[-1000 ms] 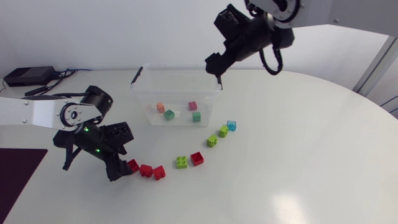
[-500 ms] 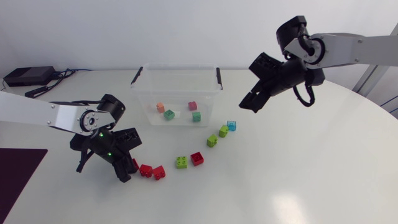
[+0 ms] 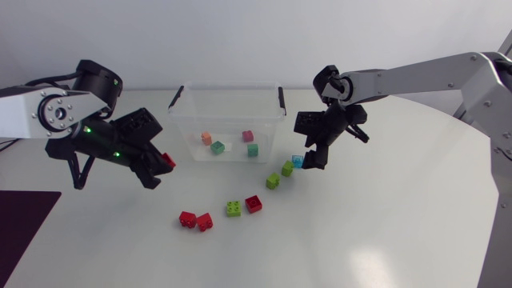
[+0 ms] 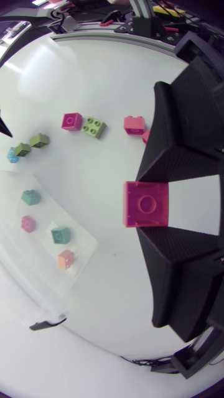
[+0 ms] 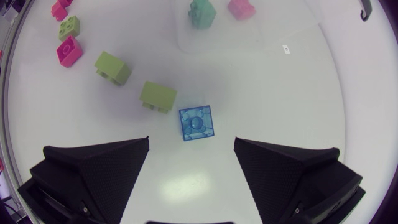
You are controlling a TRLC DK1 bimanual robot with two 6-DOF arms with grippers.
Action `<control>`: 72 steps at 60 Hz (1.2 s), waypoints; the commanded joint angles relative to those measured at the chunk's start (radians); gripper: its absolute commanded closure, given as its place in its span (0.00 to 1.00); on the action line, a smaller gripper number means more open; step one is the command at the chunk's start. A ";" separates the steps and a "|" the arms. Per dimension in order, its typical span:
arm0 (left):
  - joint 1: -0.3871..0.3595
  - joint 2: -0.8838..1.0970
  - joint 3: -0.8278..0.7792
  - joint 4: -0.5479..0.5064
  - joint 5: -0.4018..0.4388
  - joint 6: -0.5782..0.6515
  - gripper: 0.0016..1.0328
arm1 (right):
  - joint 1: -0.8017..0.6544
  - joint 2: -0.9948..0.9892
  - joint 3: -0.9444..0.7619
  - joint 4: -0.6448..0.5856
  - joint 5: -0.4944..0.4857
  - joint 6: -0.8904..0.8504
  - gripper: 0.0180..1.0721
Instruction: Pick up the duplo bricks and place them in the container
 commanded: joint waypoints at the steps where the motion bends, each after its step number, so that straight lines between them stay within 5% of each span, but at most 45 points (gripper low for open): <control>1: -0.005 -0.024 0.067 -0.002 0.032 -0.069 0.76 | 0.000 0.059 0.045 -0.029 0.009 -0.081 0.06; 20: 0.019 -0.013 0.160 0.250 0.161 -0.305 0.76 | -0.025 0.189 0.160 -0.046 -0.026 -0.140 0.10; 35: 0.019 0.107 0.213 0.448 0.165 -0.460 0.76 | -0.034 0.201 0.166 -0.050 -0.115 -0.170 0.48; 45: 0.005 0.213 0.249 0.528 0.152 -0.500 0.75 | -0.025 0.197 0.160 -0.056 -0.128 -0.166 0.54; 50: 0.002 0.272 0.278 0.540 0.142 -0.522 0.51 | -0.025 0.172 0.133 -0.060 -0.129 -0.158 0.76; 58: -0.004 0.312 0.302 0.561 0.118 -0.531 0.20 | -0.025 0.062 0.039 -0.069 -0.131 -0.144 0.79; 63: -0.004 0.312 0.304 0.572 0.118 -0.537 0.10 | -0.023 -0.059 -0.038 -0.075 -0.129 -0.127 0.79; 72: 0.007 0.226 0.258 0.558 0.118 -0.538 0.09 | -0.011 -0.254 -0.059 -0.136 -0.141 -0.075 0.79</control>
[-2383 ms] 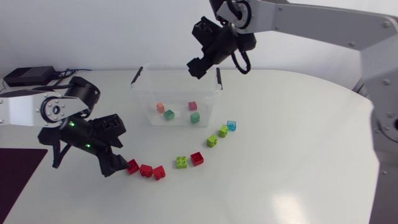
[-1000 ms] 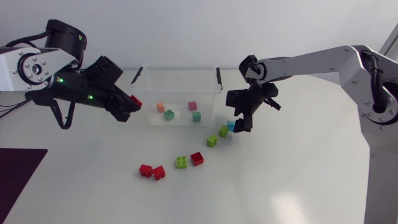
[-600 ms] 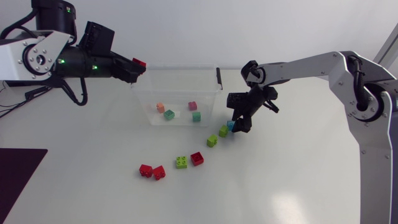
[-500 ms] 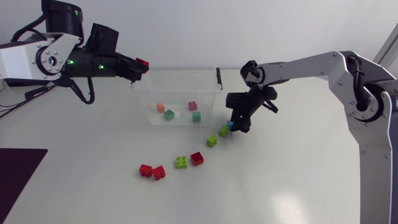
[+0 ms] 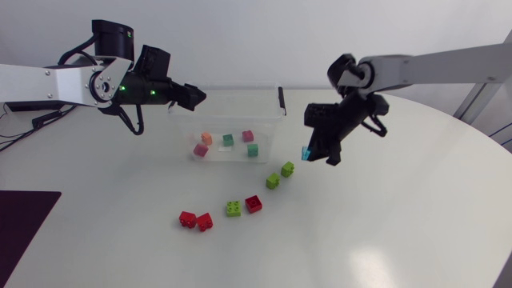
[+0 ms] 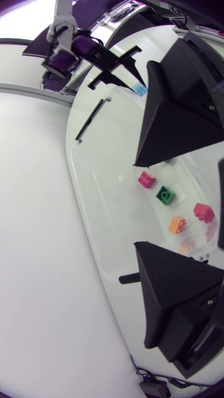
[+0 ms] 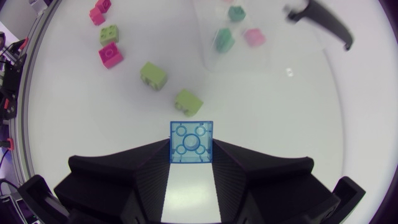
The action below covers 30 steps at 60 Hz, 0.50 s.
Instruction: Pick up the duplo bricks and place them in the container
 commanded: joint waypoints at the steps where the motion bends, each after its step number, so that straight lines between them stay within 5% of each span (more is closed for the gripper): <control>1: 0.002 -0.067 -0.011 -0.006 -0.001 -0.024 0.09 | 0.017 -0.104 -0.013 -0.028 -0.012 0.031 0.79; 14: 0.044 -0.267 -0.143 -0.213 0.039 0.126 0.09 | 0.106 -0.227 0.103 -0.051 -0.012 0.177 0.79; 30: 0.073 -0.391 -0.313 -0.483 0.036 0.301 0.09 | 0.195 -0.072 0.321 0.049 0.011 0.380 0.79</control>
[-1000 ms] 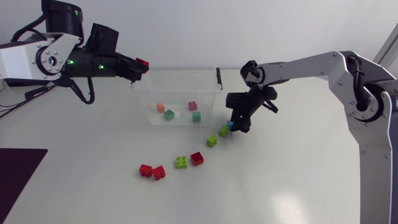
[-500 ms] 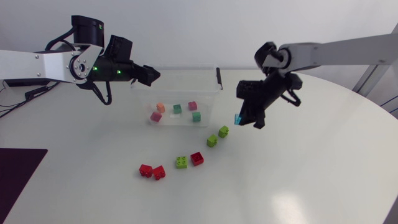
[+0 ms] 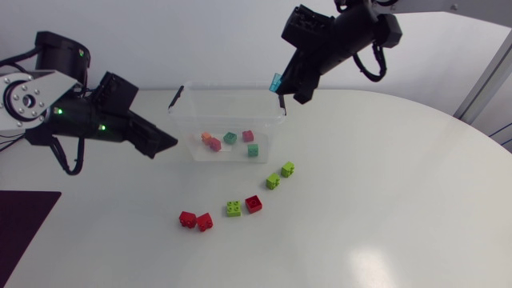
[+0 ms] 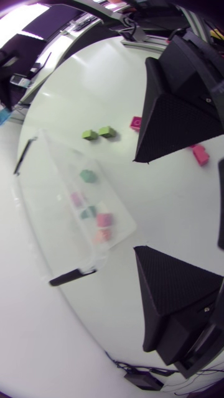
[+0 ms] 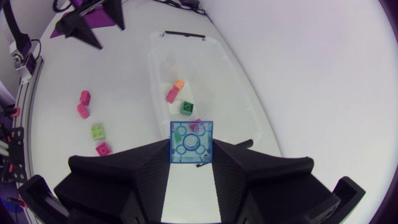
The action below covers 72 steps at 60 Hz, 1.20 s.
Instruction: Pick up the duplo bricks and place them in the container
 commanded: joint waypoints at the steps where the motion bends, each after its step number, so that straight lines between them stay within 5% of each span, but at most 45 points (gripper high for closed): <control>1: 0.007 -0.029 -0.057 -0.039 0.006 0.055 0.09 | 0.020 0.071 0.048 0.024 0.008 0.069 0.79; 10: -0.033 -0.044 -0.089 -0.180 -0.031 0.057 0.09 | 0.045 0.241 0.216 0.100 0.071 0.161 0.79; 25: -0.177 0.035 -0.106 -0.233 -0.114 -0.112 0.07 | 0.068 0.462 0.465 0.136 0.151 0.247 0.78; 27: -0.195 0.060 -0.106 -0.233 -0.132 -0.132 0.07 | 0.071 0.489 0.502 0.136 0.172 0.260 0.69; 33: -0.220 0.155 -0.089 -0.229 -0.181 -0.209 0.07 | 0.069 0.580 0.635 0.130 0.234 0.320 0.12; 40: -0.227 0.218 -0.097 -0.191 -0.224 -0.259 0.07 | 0.059 0.568 0.647 0.129 0.238 0.375 0.05; 48: -0.247 0.262 -0.105 -0.156 -0.247 -0.307 0.08 | 0.043 0.483 0.542 0.153 0.237 0.406 0.05; 54: -0.270 0.302 -0.099 -0.139 -0.258 -0.339 0.10 | 0.040 0.293 0.246 0.314 0.238 0.408 0.05; 72: -0.301 0.318 -0.141 -0.099 -0.290 -0.373 0.20 | 0.007 0.008 -0.147 0.448 0.231 0.409 0.05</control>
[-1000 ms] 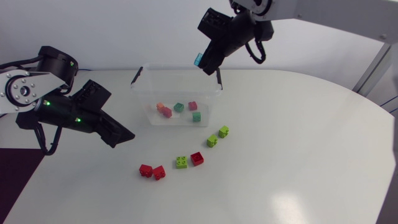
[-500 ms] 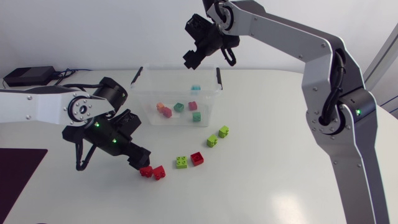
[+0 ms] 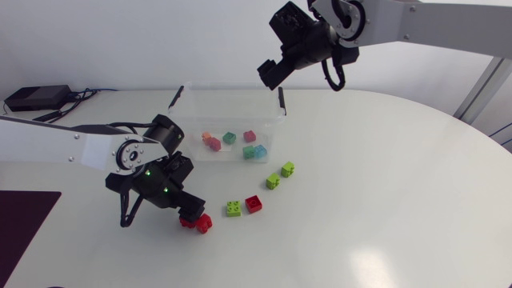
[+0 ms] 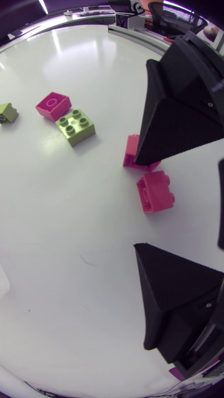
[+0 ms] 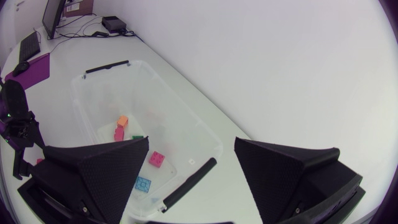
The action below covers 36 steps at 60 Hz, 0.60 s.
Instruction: Pick up the duplo bricks and place them in the container
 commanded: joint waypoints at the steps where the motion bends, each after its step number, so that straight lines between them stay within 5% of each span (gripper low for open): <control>1: -0.012 0.022 -0.035 -0.003 -0.015 -0.023 0.20 | -0.023 -0.065 -0.079 0.018 -0.001 0.025 0.05; 15: -0.023 0.025 -0.063 0.034 -0.029 -0.039 0.28 | -0.044 -0.237 -0.337 0.077 -0.007 0.020 0.05; 26: -0.037 0.054 -0.068 0.083 -0.029 -0.045 0.54 | -0.069 -0.333 -0.559 0.113 -0.039 0.014 0.05; 30: -0.041 0.054 -0.074 0.094 -0.029 -0.045 0.75 | -0.086 -0.342 -0.619 0.119 -0.059 0.013 0.05; 36: -0.046 0.038 -0.085 0.089 -0.029 -0.035 0.76 | -0.090 -0.335 -0.676 0.116 -0.082 -0.010 0.05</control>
